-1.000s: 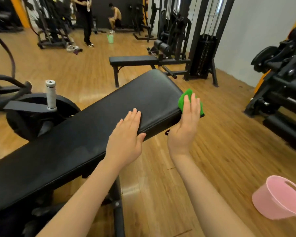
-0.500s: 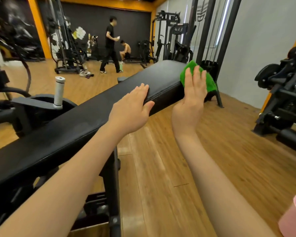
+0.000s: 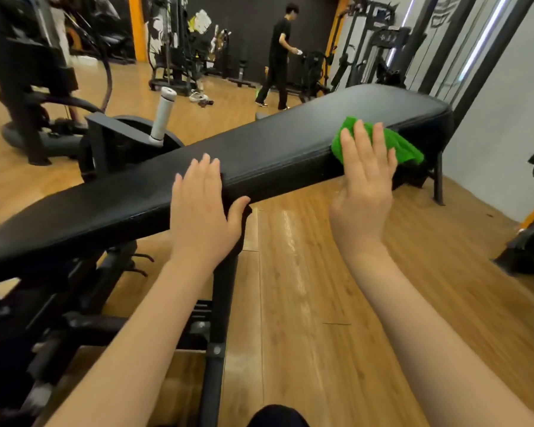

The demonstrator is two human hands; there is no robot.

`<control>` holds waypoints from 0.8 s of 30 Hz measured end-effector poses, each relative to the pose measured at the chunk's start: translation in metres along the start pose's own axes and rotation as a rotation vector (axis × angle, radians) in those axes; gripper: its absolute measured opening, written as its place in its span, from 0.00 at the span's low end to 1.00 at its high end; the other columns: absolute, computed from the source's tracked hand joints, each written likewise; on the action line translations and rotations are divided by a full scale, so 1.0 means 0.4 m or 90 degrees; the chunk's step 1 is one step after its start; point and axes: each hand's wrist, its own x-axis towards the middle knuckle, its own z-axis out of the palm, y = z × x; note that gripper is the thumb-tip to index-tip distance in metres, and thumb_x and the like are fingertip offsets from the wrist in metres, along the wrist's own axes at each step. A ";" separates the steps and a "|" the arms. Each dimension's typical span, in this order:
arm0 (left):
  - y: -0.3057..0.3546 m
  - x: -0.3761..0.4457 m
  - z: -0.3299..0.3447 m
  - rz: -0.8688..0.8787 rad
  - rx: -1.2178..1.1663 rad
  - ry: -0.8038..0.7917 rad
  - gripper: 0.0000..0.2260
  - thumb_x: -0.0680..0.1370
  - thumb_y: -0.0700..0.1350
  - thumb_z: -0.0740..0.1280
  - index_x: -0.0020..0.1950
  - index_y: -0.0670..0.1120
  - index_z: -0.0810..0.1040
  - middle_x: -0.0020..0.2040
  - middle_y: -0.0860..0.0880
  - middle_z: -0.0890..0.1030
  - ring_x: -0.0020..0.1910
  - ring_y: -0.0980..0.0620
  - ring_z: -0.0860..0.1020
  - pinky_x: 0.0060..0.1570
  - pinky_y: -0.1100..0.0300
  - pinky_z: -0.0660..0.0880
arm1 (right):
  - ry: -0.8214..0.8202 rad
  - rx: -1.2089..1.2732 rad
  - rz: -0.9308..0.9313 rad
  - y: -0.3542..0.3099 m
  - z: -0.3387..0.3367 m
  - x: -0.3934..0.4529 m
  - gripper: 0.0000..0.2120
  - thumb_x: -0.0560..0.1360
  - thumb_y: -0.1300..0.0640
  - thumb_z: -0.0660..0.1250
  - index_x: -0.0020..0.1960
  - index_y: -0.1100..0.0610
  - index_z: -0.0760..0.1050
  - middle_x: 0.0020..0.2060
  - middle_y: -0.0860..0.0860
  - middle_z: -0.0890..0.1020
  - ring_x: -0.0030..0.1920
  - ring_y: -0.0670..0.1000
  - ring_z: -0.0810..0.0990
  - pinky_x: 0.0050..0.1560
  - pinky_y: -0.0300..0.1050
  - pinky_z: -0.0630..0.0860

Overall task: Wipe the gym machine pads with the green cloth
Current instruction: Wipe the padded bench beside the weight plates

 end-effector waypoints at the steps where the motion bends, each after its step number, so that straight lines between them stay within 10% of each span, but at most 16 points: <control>1: -0.008 -0.010 0.007 -0.008 0.016 0.007 0.32 0.80 0.54 0.60 0.78 0.39 0.55 0.78 0.41 0.57 0.78 0.43 0.52 0.74 0.50 0.44 | -0.016 0.012 -0.033 -0.034 0.020 -0.020 0.23 0.74 0.72 0.52 0.67 0.64 0.70 0.66 0.60 0.72 0.70 0.58 0.62 0.73 0.48 0.48; 9: -0.083 -0.073 0.030 -0.032 0.091 0.006 0.37 0.77 0.57 0.53 0.78 0.37 0.47 0.79 0.38 0.51 0.78 0.41 0.48 0.73 0.48 0.43 | -0.112 -0.032 -0.257 -0.026 0.032 -0.045 0.24 0.74 0.71 0.57 0.69 0.58 0.68 0.67 0.56 0.72 0.70 0.55 0.63 0.70 0.52 0.53; 16: -0.119 -0.082 0.028 -0.014 0.095 -0.006 0.39 0.76 0.60 0.52 0.78 0.38 0.43 0.79 0.39 0.46 0.78 0.43 0.44 0.73 0.49 0.40 | 0.054 0.006 -0.016 -0.027 0.074 -0.050 0.27 0.74 0.75 0.54 0.70 0.59 0.62 0.68 0.61 0.69 0.70 0.61 0.59 0.73 0.51 0.42; 24: -0.180 -0.109 0.028 -0.005 0.046 0.007 0.35 0.80 0.53 0.57 0.78 0.39 0.45 0.79 0.41 0.47 0.77 0.47 0.42 0.73 0.51 0.41 | -0.214 0.032 -0.345 -0.178 0.108 -0.115 0.25 0.75 0.67 0.55 0.71 0.56 0.64 0.70 0.53 0.68 0.72 0.53 0.60 0.73 0.52 0.45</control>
